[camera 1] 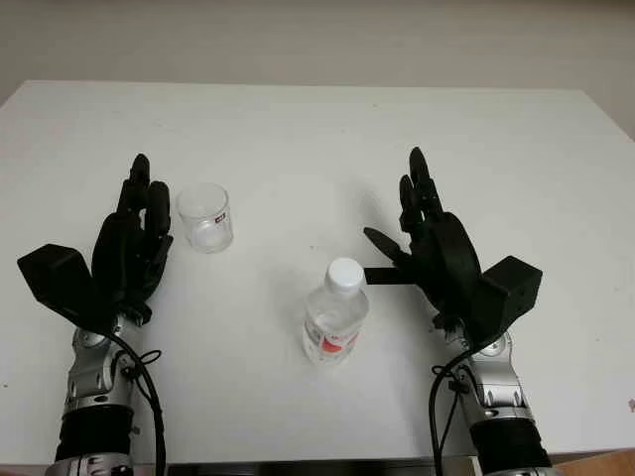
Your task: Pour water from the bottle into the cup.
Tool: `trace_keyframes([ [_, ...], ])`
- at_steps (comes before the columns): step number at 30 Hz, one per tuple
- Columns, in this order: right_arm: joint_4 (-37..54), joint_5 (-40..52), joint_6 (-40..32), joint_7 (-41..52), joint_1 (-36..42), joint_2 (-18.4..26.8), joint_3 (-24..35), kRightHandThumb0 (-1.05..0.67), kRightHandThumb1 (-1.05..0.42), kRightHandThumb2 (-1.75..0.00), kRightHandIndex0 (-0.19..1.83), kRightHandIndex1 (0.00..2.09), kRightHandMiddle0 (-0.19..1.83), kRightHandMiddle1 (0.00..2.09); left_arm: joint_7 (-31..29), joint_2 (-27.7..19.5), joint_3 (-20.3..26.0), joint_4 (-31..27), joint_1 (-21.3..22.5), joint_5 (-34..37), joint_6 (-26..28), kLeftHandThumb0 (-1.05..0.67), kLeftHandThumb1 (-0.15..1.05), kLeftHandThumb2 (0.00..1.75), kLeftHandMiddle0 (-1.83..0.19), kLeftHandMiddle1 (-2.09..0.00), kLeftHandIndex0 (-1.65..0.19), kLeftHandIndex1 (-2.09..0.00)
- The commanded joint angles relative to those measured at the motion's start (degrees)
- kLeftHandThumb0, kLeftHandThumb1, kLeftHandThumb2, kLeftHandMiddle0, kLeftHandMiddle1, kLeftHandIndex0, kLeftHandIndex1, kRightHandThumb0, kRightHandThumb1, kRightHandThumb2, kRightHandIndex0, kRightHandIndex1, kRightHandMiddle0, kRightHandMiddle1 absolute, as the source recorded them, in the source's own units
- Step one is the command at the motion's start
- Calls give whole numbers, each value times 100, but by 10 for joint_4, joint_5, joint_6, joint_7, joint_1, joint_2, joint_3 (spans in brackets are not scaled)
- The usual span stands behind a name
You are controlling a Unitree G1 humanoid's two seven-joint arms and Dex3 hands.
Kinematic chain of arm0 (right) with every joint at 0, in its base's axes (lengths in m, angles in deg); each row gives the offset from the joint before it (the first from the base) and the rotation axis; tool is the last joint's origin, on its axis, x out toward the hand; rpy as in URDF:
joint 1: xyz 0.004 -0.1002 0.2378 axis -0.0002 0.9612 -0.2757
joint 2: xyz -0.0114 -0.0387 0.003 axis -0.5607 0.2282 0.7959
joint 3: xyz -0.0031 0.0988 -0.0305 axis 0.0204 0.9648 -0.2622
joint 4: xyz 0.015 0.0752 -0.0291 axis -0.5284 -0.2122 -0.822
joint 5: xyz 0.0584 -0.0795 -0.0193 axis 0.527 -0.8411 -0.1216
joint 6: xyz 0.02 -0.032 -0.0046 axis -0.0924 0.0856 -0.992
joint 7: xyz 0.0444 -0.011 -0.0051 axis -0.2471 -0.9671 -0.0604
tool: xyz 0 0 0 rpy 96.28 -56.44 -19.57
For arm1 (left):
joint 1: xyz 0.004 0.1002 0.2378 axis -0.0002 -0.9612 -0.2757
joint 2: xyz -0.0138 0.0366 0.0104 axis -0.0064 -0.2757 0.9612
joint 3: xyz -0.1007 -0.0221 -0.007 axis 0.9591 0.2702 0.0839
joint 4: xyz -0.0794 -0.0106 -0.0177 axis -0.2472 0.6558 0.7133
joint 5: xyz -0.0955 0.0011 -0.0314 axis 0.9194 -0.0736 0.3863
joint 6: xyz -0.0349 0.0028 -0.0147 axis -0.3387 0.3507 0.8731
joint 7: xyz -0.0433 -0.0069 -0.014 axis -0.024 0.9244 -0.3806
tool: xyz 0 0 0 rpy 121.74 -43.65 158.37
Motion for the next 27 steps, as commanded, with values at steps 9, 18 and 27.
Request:
trace_keyframes([
  [9,-11,2,-2,7,-1,17,4,-90,-95,-6,-19,0,-19,0,-3,0,-7,-3,8,-4,1,-70,105,52,11,-5,11,-5],
  [18,67,79,-36,123,39,78,18,-89,-94,-5,-19,0,-19,0,-4,1,-11,16,22,-7,-4,-74,105,49,11,-6,11,-5],
  [27,217,190,-113,288,133,157,14,-96,-90,-4,-19,0,-19,0,-4,2,-14,6,16,-9,-6,-75,105,50,11,-5,11,-5],
])
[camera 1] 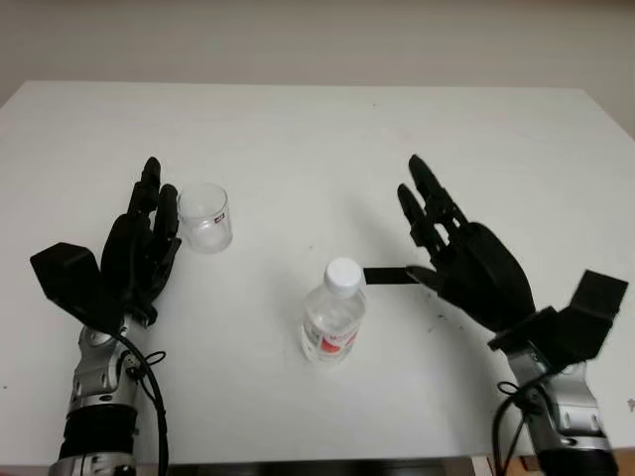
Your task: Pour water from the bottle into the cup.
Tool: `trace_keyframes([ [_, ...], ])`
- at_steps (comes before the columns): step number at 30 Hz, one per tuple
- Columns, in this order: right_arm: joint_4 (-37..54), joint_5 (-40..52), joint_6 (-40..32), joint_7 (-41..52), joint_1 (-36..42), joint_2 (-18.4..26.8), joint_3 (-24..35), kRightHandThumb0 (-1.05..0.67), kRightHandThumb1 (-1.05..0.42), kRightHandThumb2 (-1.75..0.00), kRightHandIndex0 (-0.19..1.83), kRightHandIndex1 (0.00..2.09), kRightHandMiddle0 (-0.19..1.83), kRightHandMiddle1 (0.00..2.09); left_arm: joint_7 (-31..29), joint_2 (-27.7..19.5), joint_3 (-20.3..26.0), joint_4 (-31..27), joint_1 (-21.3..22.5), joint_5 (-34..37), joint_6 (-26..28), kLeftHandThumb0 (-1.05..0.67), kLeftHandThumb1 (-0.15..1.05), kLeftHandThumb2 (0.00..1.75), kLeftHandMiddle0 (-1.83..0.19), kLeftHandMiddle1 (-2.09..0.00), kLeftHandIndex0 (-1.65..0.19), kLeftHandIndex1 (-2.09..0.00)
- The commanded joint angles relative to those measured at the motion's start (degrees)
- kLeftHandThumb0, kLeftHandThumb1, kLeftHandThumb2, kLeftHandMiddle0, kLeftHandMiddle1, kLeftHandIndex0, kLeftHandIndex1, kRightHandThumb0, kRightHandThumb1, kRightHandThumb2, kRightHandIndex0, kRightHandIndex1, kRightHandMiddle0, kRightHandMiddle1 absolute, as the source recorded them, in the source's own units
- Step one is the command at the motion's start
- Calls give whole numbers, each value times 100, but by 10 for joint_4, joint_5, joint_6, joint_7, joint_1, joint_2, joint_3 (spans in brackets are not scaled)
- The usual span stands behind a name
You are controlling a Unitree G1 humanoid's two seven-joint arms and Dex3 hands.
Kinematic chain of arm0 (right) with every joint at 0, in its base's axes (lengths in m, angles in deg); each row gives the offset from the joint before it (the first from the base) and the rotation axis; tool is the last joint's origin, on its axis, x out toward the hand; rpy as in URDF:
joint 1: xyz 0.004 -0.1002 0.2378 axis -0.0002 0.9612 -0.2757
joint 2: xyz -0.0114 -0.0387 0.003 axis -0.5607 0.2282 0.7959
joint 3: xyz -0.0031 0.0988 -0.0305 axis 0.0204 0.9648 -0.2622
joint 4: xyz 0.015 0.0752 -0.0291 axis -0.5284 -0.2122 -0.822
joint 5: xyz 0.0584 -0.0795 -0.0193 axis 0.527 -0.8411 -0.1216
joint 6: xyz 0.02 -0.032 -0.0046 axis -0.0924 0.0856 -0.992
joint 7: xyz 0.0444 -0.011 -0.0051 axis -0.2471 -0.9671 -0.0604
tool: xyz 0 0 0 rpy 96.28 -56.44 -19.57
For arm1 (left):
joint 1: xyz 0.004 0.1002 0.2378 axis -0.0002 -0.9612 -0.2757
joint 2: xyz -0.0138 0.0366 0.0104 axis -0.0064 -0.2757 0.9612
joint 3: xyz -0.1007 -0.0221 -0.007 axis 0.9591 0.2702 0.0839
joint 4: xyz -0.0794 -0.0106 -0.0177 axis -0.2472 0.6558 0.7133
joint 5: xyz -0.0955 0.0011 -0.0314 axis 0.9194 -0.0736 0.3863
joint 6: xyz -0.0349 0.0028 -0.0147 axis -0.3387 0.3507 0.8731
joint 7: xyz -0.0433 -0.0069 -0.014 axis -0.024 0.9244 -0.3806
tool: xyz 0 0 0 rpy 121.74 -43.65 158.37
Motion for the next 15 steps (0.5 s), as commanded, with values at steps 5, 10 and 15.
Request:
trace_keyframes([
  [5,18,3,-17,57,7,33,-23,-96,-88,-4,-19,0,-19,0,-2,1,1,-1,4,-1,-7,-75,105,50,11,-5,11,-5],
  [10,-3,-14,-16,59,-3,20,-53,-98,-89,-5,-19,0,-19,0,-1,3,2,-3,1,0,-10,-75,105,49,11,-5,11,-5],
  [15,-51,-46,-4,45,-16,-11,-90,-96,-86,-4,-19,0,-19,0,6,4,1,-12,-4,-3,-10,-74,105,51,11,-5,11,-5],
])
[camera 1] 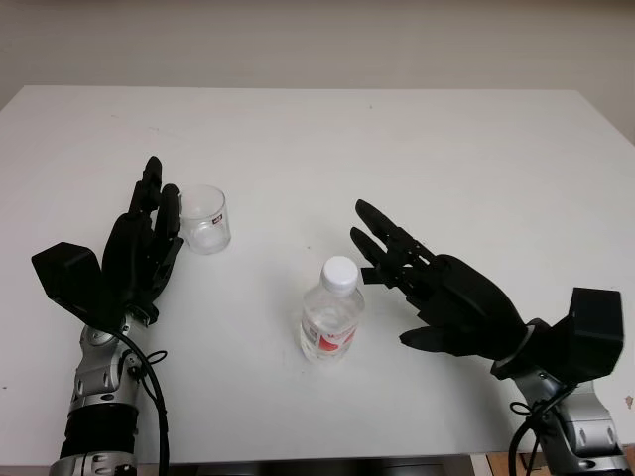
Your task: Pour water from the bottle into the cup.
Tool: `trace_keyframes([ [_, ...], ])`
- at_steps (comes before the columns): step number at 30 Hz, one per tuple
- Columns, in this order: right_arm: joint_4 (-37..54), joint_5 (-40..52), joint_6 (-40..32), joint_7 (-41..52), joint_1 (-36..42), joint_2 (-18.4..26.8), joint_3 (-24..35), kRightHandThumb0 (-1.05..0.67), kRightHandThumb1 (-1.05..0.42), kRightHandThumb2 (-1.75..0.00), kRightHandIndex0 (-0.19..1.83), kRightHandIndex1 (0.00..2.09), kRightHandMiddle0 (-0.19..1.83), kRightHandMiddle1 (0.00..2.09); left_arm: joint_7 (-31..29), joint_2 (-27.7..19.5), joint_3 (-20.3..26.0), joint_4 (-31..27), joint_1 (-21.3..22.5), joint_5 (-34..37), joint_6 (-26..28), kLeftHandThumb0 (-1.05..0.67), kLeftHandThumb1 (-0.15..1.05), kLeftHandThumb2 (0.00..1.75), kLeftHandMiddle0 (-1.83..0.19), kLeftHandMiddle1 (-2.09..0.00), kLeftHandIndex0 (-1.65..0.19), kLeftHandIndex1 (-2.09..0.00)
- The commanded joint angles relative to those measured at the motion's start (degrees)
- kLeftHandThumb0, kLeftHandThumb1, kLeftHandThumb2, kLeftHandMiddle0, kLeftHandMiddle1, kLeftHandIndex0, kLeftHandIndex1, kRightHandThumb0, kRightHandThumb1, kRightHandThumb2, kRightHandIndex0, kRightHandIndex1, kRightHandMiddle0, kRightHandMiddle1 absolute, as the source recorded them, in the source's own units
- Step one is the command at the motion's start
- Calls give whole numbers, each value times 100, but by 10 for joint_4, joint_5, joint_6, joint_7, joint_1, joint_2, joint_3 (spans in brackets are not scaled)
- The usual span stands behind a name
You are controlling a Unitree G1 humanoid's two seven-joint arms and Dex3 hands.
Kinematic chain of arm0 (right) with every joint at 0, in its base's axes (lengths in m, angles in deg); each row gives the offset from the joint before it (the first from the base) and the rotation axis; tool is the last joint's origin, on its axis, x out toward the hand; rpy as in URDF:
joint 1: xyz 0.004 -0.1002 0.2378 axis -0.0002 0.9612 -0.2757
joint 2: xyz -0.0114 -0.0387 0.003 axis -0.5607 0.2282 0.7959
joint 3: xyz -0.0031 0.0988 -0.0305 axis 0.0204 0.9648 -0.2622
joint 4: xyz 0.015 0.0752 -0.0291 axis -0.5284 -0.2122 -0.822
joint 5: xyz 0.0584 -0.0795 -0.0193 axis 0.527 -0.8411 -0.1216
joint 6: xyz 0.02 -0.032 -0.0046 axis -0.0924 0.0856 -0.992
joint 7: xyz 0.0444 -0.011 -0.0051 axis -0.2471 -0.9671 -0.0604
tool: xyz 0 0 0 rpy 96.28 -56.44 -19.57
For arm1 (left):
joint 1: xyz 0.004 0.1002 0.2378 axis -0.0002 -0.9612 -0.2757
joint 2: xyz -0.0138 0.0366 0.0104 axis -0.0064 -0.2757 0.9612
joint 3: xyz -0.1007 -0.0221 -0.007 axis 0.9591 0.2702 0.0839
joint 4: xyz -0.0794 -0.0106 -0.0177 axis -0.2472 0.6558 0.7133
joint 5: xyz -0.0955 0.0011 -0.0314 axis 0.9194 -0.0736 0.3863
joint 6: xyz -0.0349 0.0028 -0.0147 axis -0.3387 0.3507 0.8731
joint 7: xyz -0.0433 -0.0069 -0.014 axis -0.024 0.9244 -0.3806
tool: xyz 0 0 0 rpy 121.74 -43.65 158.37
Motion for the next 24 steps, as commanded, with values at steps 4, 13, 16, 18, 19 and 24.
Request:
trace_keyframes([
  [4,-57,-47,41,-21,-21,-33,-32,-96,-87,-5,-19,0,-19,0,6,4,1,-14,-6,-2,-3,-75,105,50,11,-6,11,-5],
  [13,-109,-78,86,0,-52,-52,-69,-97,-84,-5,-19,0,-19,0,7,5,3,-8,-2,-1,-4,-76,105,48,10,-5,10,-6],
  [16,-112,-76,85,8,-59,-53,-74,-97,-83,-5,-19,0,-19,0,8,5,2,-9,-2,-1,-3,-76,105,48,10,-5,10,-6],
  [18,-111,-77,85,13,-63,-51,-76,-96,-83,-5,-19,0,-19,0,7,5,2,-9,-2,0,-3,-76,105,49,11,-5,11,-5],
  [19,-110,-78,84,15,-64,-50,-78,-95,-83,-5,-19,0,-19,0,5,6,3,-9,-3,1,-4,-75,105,49,11,-5,11,-5],
  [24,-106,-71,82,27,-65,-52,-80,-96,-83,-5,-19,0,-19,0,6,8,4,-4,-3,1,-7,-75,105,48,12,-5,11,-5],
])
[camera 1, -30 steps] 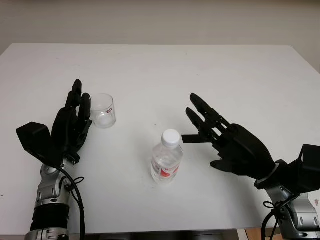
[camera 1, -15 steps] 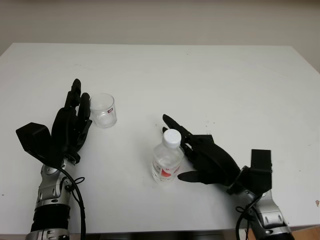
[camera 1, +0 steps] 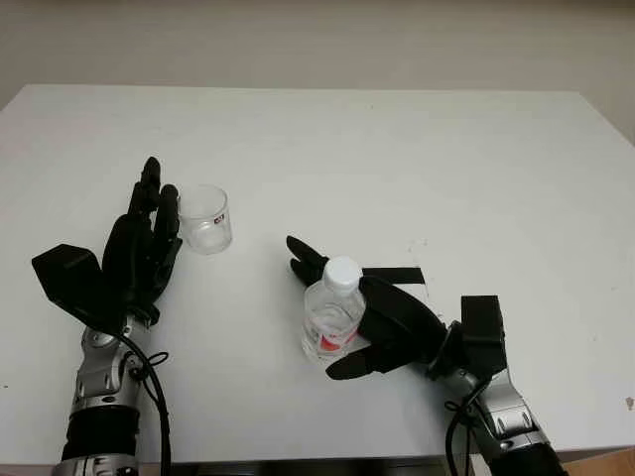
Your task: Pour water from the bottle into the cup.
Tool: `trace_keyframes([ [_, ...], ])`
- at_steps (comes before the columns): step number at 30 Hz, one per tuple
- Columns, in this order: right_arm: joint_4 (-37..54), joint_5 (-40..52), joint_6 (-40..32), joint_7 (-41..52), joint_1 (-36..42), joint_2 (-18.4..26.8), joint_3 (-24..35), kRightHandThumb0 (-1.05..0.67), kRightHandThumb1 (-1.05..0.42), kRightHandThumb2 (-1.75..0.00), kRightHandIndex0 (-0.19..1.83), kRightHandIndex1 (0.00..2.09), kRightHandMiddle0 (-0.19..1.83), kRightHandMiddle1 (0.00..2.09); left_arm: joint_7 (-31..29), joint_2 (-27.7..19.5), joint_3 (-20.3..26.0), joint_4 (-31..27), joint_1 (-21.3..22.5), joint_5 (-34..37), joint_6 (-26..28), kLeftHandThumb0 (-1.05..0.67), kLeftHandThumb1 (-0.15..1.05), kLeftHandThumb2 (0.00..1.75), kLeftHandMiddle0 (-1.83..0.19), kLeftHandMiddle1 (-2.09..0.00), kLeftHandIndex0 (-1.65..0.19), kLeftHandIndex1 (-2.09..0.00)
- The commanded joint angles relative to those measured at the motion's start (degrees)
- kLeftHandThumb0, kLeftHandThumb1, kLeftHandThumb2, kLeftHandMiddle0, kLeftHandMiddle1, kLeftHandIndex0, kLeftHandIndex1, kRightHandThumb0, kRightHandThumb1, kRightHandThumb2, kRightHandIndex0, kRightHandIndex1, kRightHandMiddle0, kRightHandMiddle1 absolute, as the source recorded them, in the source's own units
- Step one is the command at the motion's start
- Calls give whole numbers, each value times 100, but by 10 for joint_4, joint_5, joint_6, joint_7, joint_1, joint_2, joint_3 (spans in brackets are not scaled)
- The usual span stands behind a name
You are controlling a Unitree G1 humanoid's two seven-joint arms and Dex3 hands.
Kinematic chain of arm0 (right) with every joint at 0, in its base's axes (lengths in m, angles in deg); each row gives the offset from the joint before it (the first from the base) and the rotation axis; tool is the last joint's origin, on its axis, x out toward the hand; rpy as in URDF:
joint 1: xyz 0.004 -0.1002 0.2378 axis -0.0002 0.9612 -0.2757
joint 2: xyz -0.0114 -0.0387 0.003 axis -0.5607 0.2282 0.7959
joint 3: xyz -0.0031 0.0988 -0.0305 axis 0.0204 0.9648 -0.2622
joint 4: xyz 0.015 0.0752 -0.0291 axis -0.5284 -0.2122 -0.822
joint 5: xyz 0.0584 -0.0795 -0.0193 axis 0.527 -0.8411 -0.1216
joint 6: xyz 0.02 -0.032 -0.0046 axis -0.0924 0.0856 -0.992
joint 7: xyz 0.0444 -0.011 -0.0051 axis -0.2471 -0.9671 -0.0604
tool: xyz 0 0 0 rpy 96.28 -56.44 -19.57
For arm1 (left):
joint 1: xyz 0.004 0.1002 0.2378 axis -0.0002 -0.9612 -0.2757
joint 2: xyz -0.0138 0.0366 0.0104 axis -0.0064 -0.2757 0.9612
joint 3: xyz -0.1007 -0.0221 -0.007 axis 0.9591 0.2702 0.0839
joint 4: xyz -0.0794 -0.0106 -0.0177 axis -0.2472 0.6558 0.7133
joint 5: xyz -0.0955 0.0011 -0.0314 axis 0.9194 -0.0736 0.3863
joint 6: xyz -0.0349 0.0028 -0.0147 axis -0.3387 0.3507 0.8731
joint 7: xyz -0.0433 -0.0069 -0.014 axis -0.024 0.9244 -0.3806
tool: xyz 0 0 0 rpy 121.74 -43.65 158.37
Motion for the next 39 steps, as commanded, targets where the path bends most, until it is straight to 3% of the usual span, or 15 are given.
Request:
trace_keyframes([
  [1,4,6,4,5,-7,-3,-1,-95,-83,-5,-19,0,-19,0,1,3,3,1,1,0,-7,-75,105,48,12,-5,11,-5],
  [3,15,1,2,-10,-2,-9,-1,-93,-83,-5,-19,0,-17,1,3,4,3,2,1,-2,-9,-75,105,48,11,-5,11,-5],
  [5,26,-14,4,-36,3,-15,-3,-91,-83,-6,-6,7,-3,9,3,5,2,3,1,-3,-13,-75,105,49,11,-6,10,-6],
  [6,30,-23,6,-46,3,-16,-5,-83,-83,-5,13,26,15,26,4,5,2,3,0,-3,-13,-75,105,49,11,-6,10,-6],
  [7,34,-31,6,-56,3,-16,-7,-78,-83,-5,14,61,13,63,4,5,2,3,1,-4,-14,-75,105,49,11,-6,10,-6],
  [8,39,-38,1,-66,4,-17,-9,-73,-84,-5,13,107,11,108,4,5,2,3,1,-3,-14,-75,105,49,11,-6,10,-6],
  [9,42,-42,-1,-74,5,-18,-11,-66,-85,-6,23,156,21,151,4,6,2,2,1,-3,-14,-75,105,49,11,-6,10,-6],
  [11,48,-45,-10,-92,9,-25,-11,-59,-88,-6,50,194,37,189,6,6,2,-1,-1,-3,-12,-75,105,49,11,-6,10,-6],
  [12,52,-46,-15,-103,12,-29,-9,-56,-91,-7,83,203,51,201,7,6,2,-3,-1,-3,-11,-75,105,49,11,-6,10,-6],
  [15,55,-57,-4,-137,20,-37,-7,-56,-100,-7,132,209,85,209,5,6,3,-4,-4,-1,-11,-75,105,49,11,-5,11,-5],
  [16,58,-64,-1,-147,22,-37,-8,-56,-102,-7,141,209,95,209,5,6,3,-3,-5,-1,-12,-75,105,49,11,-5,11,-5],
  [24,57,-92,27,-159,22,-22,-18,-49,-105,-23,177,209,160,209,5,9,6,-4,-6,5,-12,-74,105,48,11,-5,11,-5],
  [26,52,-108,46,-166,20,-19,-20,-47,-105,-31,180,209,164,209,4,9,7,-4,-5,7,-11,-74,105,48,11,-5,11,-5],
  [32,47,-103,26,-218,9,-52,-2,-47,-105,-44,182,209,146,209,4,9,6,-1,-7,3,-14,-73,105,49,12,-5,11,-5],
  [39,-3,-135,-10,-298,-103,-81,14,-42,-105,-48,183,209,155,209,5,15,4,1,-7,2,-18,-71,105,50,12,-5,11,-6],
])
